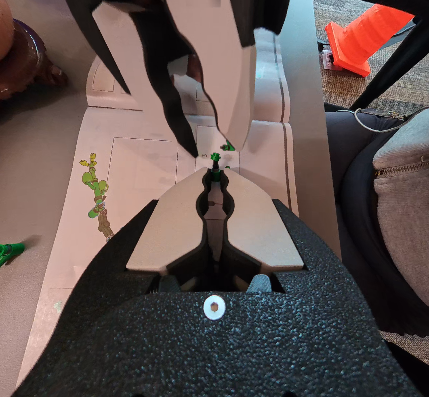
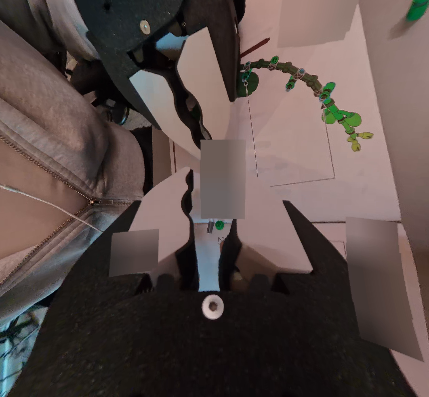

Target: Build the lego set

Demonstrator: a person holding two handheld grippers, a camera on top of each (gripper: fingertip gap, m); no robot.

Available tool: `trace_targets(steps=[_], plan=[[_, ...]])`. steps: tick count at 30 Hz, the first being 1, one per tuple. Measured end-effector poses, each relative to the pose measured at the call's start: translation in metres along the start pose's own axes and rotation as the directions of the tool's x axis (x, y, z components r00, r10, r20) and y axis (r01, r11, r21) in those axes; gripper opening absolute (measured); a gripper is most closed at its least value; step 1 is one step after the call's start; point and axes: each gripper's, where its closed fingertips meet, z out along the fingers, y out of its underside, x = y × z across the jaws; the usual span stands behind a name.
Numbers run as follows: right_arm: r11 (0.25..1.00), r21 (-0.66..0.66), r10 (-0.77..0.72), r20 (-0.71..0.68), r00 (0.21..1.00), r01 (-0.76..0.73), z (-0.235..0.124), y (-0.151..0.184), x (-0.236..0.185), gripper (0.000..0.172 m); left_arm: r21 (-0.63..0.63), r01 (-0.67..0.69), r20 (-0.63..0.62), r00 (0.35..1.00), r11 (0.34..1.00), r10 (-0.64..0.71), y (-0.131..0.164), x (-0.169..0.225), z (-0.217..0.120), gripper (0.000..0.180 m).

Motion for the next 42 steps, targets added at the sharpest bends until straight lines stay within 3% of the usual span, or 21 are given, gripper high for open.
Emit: trace_targets(steps=[4, 7, 9, 12, 15, 19, 22, 23, 25, 26, 28, 30, 32, 34, 35, 36, 37, 38, 39, 40, 42], plan=[[0.942, 0.283, -0.13, -0.189, 0.973, 0.18, -0.037, -0.02, -0.003, 0.033, 0.0, 0.005, -0.005, 1.0, 1.0, -0.005, 0.0, 0.001, 0.0, 0.006], [0.626, 0.615, -0.192, -0.474, 0.859, 0.479, -0.104, -0.049, -0.037, 0.029, 0.0, 0.011, -0.01, 1.0, 1.0, -0.011, 0.0, 0.0, 0.0, 0.006], [0.382, 0.696, -0.139, -0.608, 0.782, 0.609, -0.149, -0.051, -0.064, 0.03, 0.001, 0.013, -0.012, 1.0, 1.0, -0.013, 0.0, 0.0, 0.0, 0.006], [0.106, 0.675, -0.069, -0.728, 0.682, 0.731, -0.191, -0.041, -0.1, 0.062, 0.001, 0.016, -0.015, 1.0, 1.0, -0.016, 0.0, 0.001, 0.0, 0.006], [-0.031, 0.595, 0.039, -0.802, 0.596, 0.803, -0.221, -0.036, -0.123, 0.145, 0.001, 0.026, -0.024, 0.999, 1.0, -0.026, 0.0, 0.001, -0.001, 0.006], [-0.158, 0.421, 0.078, -0.896, 0.436, 0.893, -0.253, -0.033, -0.17, 0.147, 0.001, 0.031, -0.028, 0.999, 1.0, -0.031, -0.001, 0.0, -0.001, 0.006], [-0.217, 0.154, 0.193, -0.961, 0.197, 0.964, -0.287, -0.035, -0.213, 0.143, 0.0, 0.03, -0.027, 0.999, 1.0, -0.03, -0.001, 0.0, -0.001, 0.006], [-0.198, 0.03, 0.276, -0.957, 0.085, 0.98, -0.303, -0.032, -0.226, 0.114, 0.0, 0.03, -0.026, 0.999, 1.0, -0.03, -0.001, 0.001, -0.001, 0.006], [-0.105, -0.217, 0.376, -0.912, -0.163, 0.971, -0.326, -0.03, -0.252, 0.019, 0.0, 0.03, -0.026, 0.999, 1.0, -0.03, -0.001, 0.001, -0.002, 0.006], [-0.071, -0.314, 0.409, -0.875, -0.259, 0.947, -0.337, -0.032, -0.265, 0.0, 0.0, 0.03, -0.027, 0.999, 1.0, -0.03, -0.001, 0.0, -0.001, 0.006], [0.032, -0.363, 0.323, -0.878, -0.354, 0.931, -0.348, -0.051, -0.267, 0.0, 0.0, 0.026, -0.023, 0.999, 1.0, -0.026, -0.001, 0.0, 0.0, 0.006], [0.217, -0.333, 0.121, -0.924, -0.364, 0.918, -0.35, -0.074, -0.237, 0.0, 0.0, 0.021, -0.019, 1.0, 1.0, -0.021, 0.0, 0.0, -0.001, 0.006], [0.401, -0.244, -0.029, -0.967, -0.254, 0.883, -0.342, -0.083, -0.198, 0.0, 0.0, 0.02, -0.018, 1.0, 1.0, -0.02, 0.0, 0.0, -0.001, 0.006], [0.412, 0.099, -0.263, -0.939, 0.223, 0.906, -0.282, -0.088, -0.183, 0.0, 0.0, 0.019, -0.017, 1.0, 1.0, -0.019, 0.0, 0.001, -0.001, 0.006], [0.377, 0.312, -0.382, -0.805, 0.453, 0.872, -0.248, -0.085, -0.191, 0.0, 0.0, 0.018, -0.017, 1.0, 1.0, -0.018, 0.0, 0.001, -0.001, 0.006], [0.332, 0.451, -0.474, -0.679, 0.56, 0.828, -0.222, -0.079, -0.198, 0.0, 0.0, 0.019, -0.017, 1.0, 1.0, -0.019, 0.0, 0.001, -0.001, 0.006], [0.259, 0.497, -0.465, -0.688, 0.558, 0.828, -0.21, -0.077, -0.192, 0.0, 0.0, 0.021, -0.02, 1.0, 1.0, -0.021, 0.0, 0.001, -0.001, 0.006], [0.209, 0.422, -0.468, -0.749, 0.469, 0.882, -0.19, -0.071, -0.179, 0.0, 0.0, 0.024, -0.022, 0.999, 1.0, -0.024, 0.0, 0.001, -0.001, 0.006], [0.255, 0.28, -0.494, -0.785, 0.374, 0.926, -0.162, -0.062, -0.155, 0.0, 0.001, 0.026, -0.024, 0.999, 1.0, -0.026, 0.0, 0.0, -0.001, 0.006], [0.399, 0.154, -0.488, -0.799, 0.351, 0.904, -0.136, -0.052, -0.117, 0.0, 0.001, 0.027, -0.024, 0.999, 1.0, -0.027, 0.0, 0.0, -0.001, 0.006], [0.618, 0.05, -0.501, -0.745, 0.441, 0.785, -0.082, -0.026, -0.061, 0.0, 0.0, 0.022, -0.021, 1.0, 1.0, -0.022, 0.0, 0.001, 0.0, 0.006]])
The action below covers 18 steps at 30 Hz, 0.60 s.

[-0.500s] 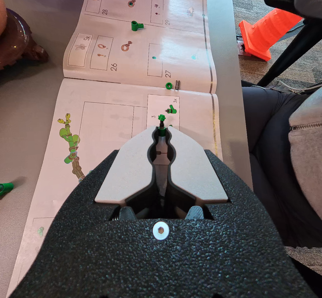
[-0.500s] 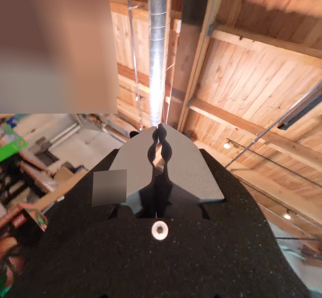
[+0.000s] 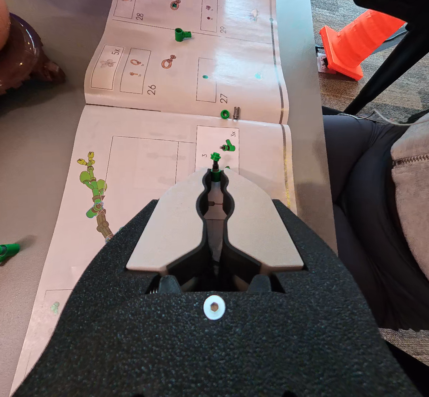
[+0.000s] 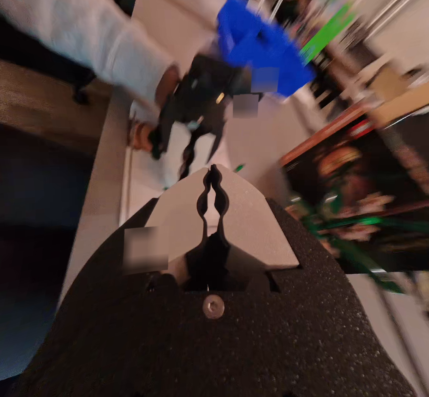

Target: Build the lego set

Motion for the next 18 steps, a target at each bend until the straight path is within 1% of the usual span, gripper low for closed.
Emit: trace_targets(steps=[2, 4, 6, 8, 9, 18], plan=[[0.987, -0.062, 0.156, 0.095, 0.983, -0.151, 0.03, 0.033, -0.029, 0.0, 0.0, -0.003, 0.003, 1.0, 1.0, 0.003, 0.0, 0.0, 0.0, 0.006], [0.961, -0.135, 0.259, 0.137, 0.956, -0.241, 0.048, 0.055, -0.042, 0.0, 0.0, -0.002, 0.002, 1.0, 1.0, 0.002, 0.0, 0.001, 0.0, 0.006], [0.936, -0.174, 0.332, 0.156, 0.93, -0.305, 0.057, 0.065, -0.046, 0.0, 0.0, -0.004, 0.003, 1.0, 1.0, 0.004, 0.0, 0.001, 0.0, 0.006], [0.915, -0.176, 0.392, 0.171, 0.904, -0.363, 0.061, 0.069, -0.044, 0.0, -0.001, -0.008, 0.007, 1.0, 1.0, 0.008, 0.0, 0.001, 0.0, 0.006], [0.911, -0.175, 0.403, 0.193, 0.895, -0.373, 0.062, 0.07, -0.045, 0.0, -0.001, -0.011, 0.008, 1.0, 1.0, 0.011, 0.0, 0.0, 0.0, 0.006], [0.901, -0.145, 0.432, 0.22, 0.875, -0.408, 0.069, 0.069, -0.044, 0.0, -0.001, -0.015, 0.012, 1.0, 1.0, 0.015, 0.0, -0.001, 0.0, 0.007]])
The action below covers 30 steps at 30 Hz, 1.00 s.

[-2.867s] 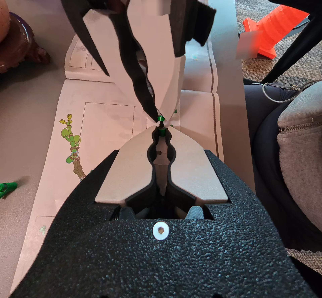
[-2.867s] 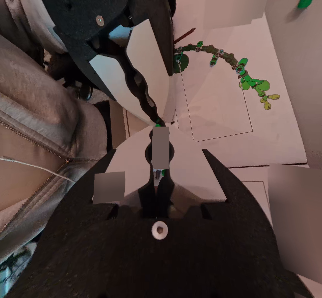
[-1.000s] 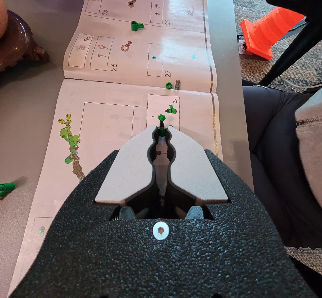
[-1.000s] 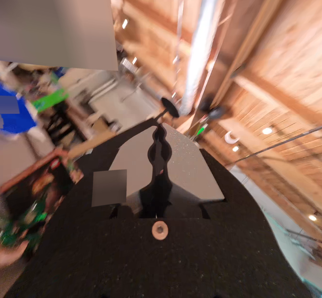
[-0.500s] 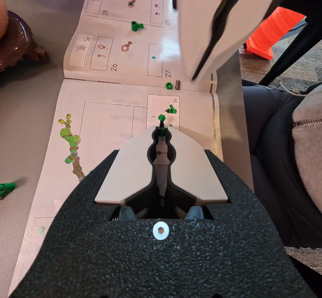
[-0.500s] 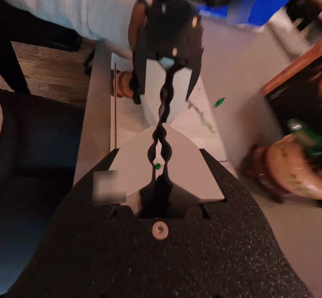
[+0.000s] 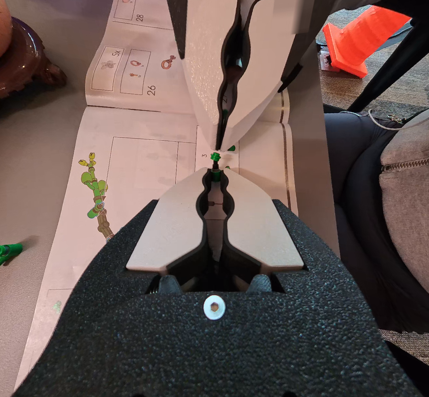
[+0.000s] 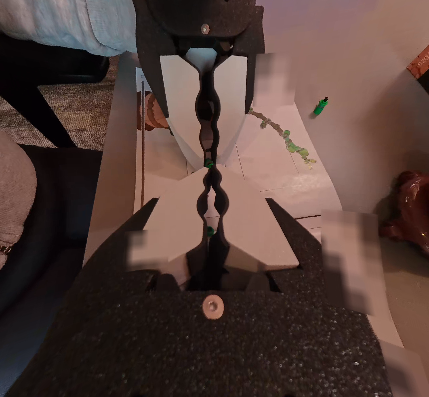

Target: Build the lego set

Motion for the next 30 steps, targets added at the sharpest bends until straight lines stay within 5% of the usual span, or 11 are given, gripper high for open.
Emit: trace_targets(steps=[21, 30], plan=[[0.996, -0.04, 0.085, 0.092, 0.992, -0.081, 0.0013, 0.0002, -0.0004, 0.0, -0.001, -0.018, 0.009, 1.0, 1.0, 0.018, -0.0001, -0.0001, 0.0005, 0.007], [0.947, -0.173, 0.305, 0.236, 0.923, -0.269, 0.0005, 0.0008, -0.0028, 0.0, -0.001, -0.031, 0.014, 0.999, 1.0, 0.031, 0.0004, 0.0003, -0.0002, 0.007]])
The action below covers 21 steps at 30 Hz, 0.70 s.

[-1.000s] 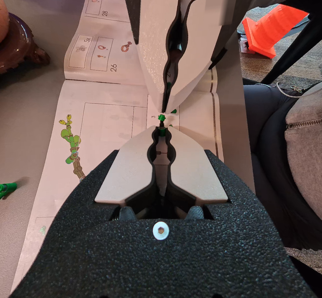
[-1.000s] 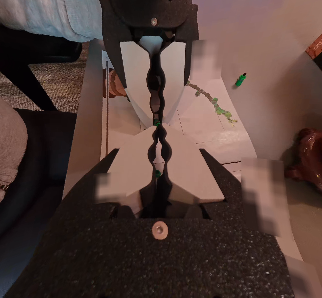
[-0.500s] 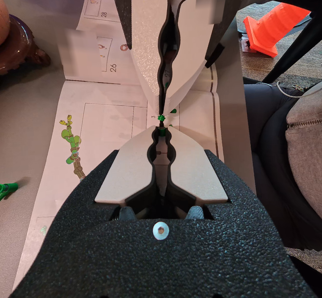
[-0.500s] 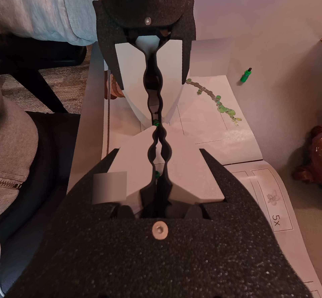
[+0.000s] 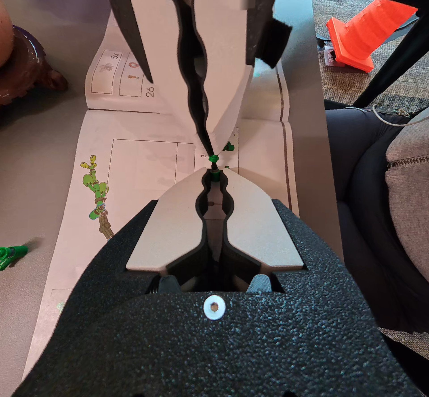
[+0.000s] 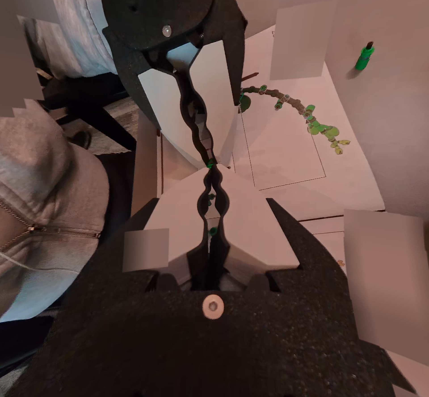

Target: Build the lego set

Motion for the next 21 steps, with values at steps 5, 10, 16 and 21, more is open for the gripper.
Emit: trace_targets(steps=[5, 10, 16, 21], plan=[[0.996, -0.067, 0.06, 0.063, 0.996, -0.056, -0.0004, 0.0018, -0.0005, 0.0, 0.0, -0.003, 0.002, 1.0, 1.0, 0.003, 0.0001, -0.0006, 0.0, 0.007], [0.991, -0.124, 0.056, 0.083, 0.995, -0.045, -0.0005, 0.0018, -0.0006, 0.0, 0.0, 0.0, 0.001, 1.0, 1.0, 0.0, -0.0002, 0.0011, 0.0014, 0.007], [0.991, -0.127, 0.069, 0.156, 0.985, -0.049, 0.0005, 0.0012, -0.0017, 0.0, 0.0, 0.0, 0.001, 1.0, 1.0, 0.0, -0.0001, 0.0013, 0.0012, 0.006], [0.986, -0.161, 0.056, 0.145, 0.988, -0.033, 0.0, 0.0018, -0.001, 0.0, 0.001, 0.002, -0.001, 1.0, 1.0, -0.002, -0.0002, 0.0014, 0.0011, 0.006]])
